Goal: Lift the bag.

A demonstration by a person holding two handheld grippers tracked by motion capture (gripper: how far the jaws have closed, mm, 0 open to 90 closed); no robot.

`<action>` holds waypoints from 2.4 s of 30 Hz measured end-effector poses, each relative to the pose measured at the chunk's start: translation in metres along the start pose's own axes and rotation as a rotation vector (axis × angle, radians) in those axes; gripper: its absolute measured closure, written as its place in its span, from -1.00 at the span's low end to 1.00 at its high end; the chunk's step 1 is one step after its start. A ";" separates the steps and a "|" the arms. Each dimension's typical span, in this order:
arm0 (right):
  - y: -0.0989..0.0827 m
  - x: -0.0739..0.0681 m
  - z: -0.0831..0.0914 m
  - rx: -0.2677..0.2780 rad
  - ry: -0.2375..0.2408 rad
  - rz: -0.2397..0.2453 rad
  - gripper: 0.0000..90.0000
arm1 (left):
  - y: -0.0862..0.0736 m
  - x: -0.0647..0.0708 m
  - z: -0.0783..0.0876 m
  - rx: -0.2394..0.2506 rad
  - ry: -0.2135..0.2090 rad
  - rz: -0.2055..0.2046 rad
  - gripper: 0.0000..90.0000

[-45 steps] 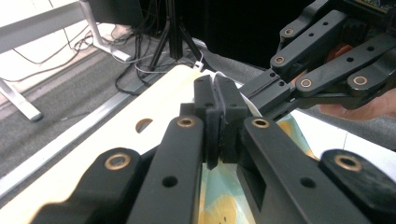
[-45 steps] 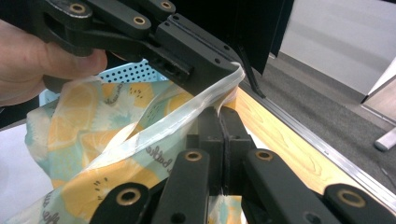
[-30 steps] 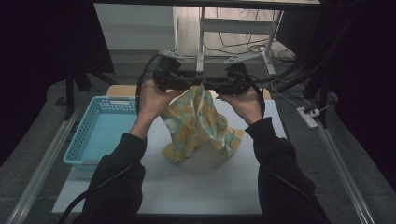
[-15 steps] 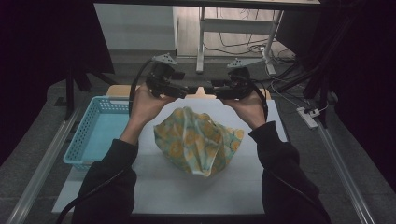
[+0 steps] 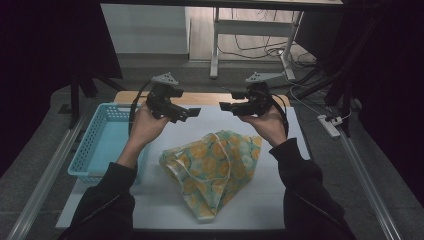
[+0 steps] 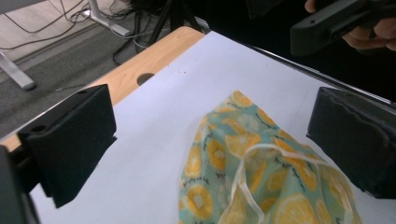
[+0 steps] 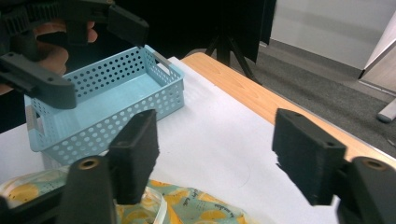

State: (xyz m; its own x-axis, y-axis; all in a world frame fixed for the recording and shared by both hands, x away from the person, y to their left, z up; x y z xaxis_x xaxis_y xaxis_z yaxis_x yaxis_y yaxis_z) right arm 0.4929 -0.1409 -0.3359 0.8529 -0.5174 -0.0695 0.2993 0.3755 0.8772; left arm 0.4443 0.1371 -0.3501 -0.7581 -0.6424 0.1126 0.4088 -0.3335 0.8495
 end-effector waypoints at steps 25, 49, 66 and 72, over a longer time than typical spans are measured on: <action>-0.062 -0.019 0.017 -0.035 -0.009 0.014 -0.76 | -0.083 0.011 0.024 -0.015 0.001 0.065 -1.00; -0.143 -0.042 0.046 -0.060 -0.070 0.025 -0.98 | -0.165 0.046 0.062 -0.016 0.051 0.131 -1.00; -0.204 -0.055 0.083 -0.102 -0.140 -0.023 -1.00 | -0.226 0.083 0.091 -0.053 0.121 0.176 -1.00; -0.226 -0.062 0.098 -0.135 -0.167 -0.039 -1.00 | -0.245 0.093 0.098 -0.078 0.160 0.190 -1.00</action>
State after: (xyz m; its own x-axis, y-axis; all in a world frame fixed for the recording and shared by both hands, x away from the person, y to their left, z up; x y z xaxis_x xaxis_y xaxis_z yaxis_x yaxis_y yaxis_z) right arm 0.3299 -0.2692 -0.4832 0.7603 -0.6495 -0.0128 0.3949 0.4465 0.8029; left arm 0.2241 0.2270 -0.4974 -0.5764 -0.7977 0.1776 0.5789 -0.2451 0.7777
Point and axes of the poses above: each handheld gripper's, and its own axes: z roughly backward along the jaws, y roughly out of its top, x roughly to its right, the point moved 1 cm from there along -z, roughly forward along the jaws, and after that the axes turned 1 degree about -y, right-handed, at the moved point
